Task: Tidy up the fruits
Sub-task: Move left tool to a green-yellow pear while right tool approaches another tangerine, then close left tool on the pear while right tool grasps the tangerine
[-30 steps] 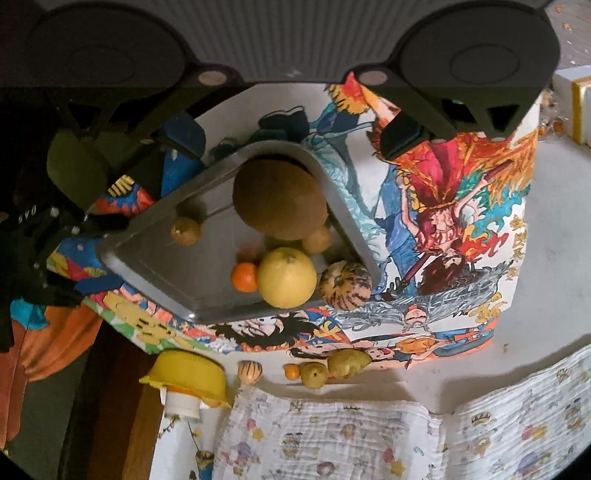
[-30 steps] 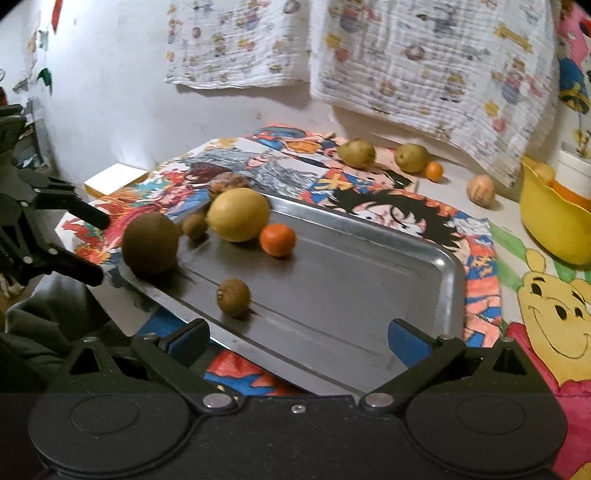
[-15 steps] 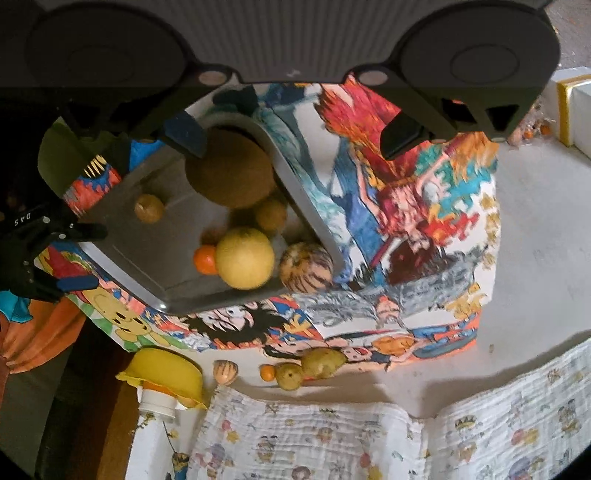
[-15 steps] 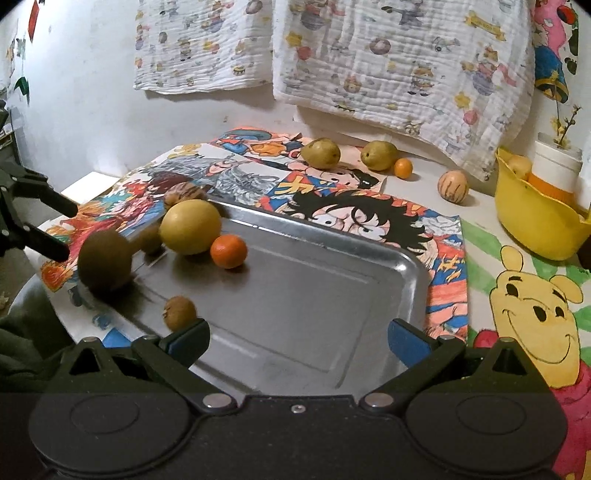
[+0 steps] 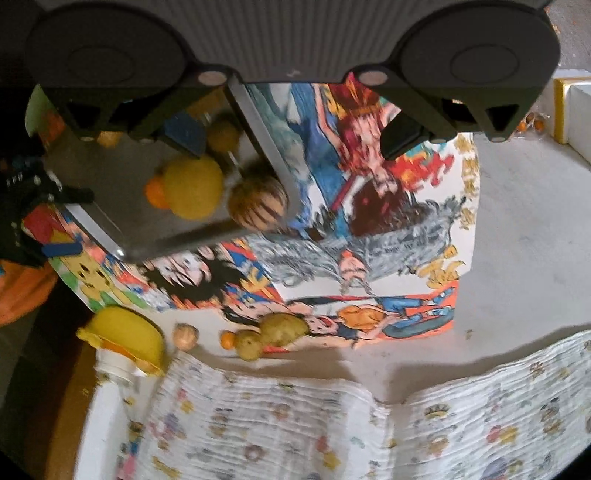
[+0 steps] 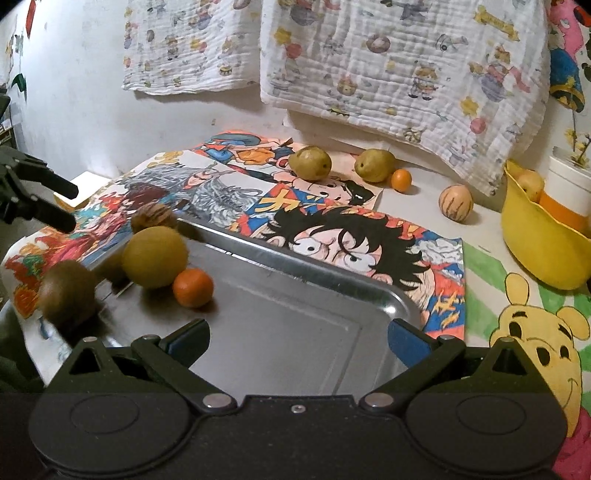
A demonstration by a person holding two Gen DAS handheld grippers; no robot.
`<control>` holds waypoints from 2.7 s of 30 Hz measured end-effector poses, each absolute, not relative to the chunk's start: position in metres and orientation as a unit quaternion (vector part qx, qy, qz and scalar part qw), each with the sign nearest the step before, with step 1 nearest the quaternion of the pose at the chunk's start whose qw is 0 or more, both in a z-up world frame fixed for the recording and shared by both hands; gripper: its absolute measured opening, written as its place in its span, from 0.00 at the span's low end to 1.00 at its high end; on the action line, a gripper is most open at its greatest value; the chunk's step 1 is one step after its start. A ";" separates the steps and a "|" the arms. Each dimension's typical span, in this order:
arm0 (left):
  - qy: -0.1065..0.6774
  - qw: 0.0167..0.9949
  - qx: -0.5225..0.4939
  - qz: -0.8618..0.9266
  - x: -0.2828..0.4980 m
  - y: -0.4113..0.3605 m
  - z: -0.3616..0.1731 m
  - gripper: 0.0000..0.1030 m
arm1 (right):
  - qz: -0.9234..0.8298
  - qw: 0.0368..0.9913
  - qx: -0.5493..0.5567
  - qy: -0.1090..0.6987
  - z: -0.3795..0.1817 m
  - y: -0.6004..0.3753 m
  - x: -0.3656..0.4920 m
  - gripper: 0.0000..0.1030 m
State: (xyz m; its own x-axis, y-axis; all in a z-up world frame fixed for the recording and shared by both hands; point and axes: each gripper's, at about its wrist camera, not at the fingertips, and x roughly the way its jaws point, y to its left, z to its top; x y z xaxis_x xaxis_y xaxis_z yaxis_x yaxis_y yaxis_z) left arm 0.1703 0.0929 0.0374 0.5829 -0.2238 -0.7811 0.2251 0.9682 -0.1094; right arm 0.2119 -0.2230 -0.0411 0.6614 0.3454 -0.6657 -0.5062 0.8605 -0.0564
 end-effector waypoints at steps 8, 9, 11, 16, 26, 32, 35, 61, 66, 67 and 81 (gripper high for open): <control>0.429 0.897 -0.036 -0.101 0.212 0.104 0.033 1.00 | 0.237 0.905 -0.130 0.328 -0.036 -0.217 0.253 0.99; 0.429 0.897 -0.037 -0.100 0.219 0.104 0.033 1.00 | 0.236 0.905 -0.135 0.326 -0.035 -0.216 0.259 0.99; 0.428 0.898 -0.039 -0.099 0.229 0.103 0.032 1.00 | 0.233 0.907 -0.143 0.320 -0.031 -0.213 0.272 0.99; 0.416 0.903 -0.023 -0.107 0.253 0.095 0.031 1.00 | 0.219 0.913 -0.152 0.308 -0.021 -0.210 0.304 0.99; 0.388 0.911 0.038 -0.134 0.293 0.074 0.031 1.00 | 0.238 0.899 -0.215 0.297 -0.007 -0.205 0.362 0.99; 0.373 0.913 0.048 -0.160 0.321 0.061 0.026 1.00 | 0.242 0.887 -0.271 0.285 -0.011 -0.194 0.393 0.99; 0.368 0.913 0.054 -0.167 0.337 0.054 0.021 1.00 | 0.236 0.881 -0.291 0.290 -0.019 -0.192 0.409 0.98; 0.287 0.923 0.145 -0.213 0.414 -0.002 -0.022 0.94 | 0.212 0.885 -0.260 0.322 -0.063 -0.189 0.517 0.54; 0.291 0.921 0.140 -0.218 0.419 -0.003 -0.023 0.88 | 0.206 0.884 -0.260 0.328 -0.068 -0.189 0.530 0.46; 0.291 0.921 0.140 -0.219 0.420 -0.004 -0.023 0.86 | 0.207 0.884 -0.260 0.329 -0.070 -0.189 0.531 0.45; 0.313 0.911 0.167 -0.209 0.433 -0.015 -0.035 0.68 | 0.208 0.889 -0.238 0.331 -0.074 -0.191 0.543 0.35</control>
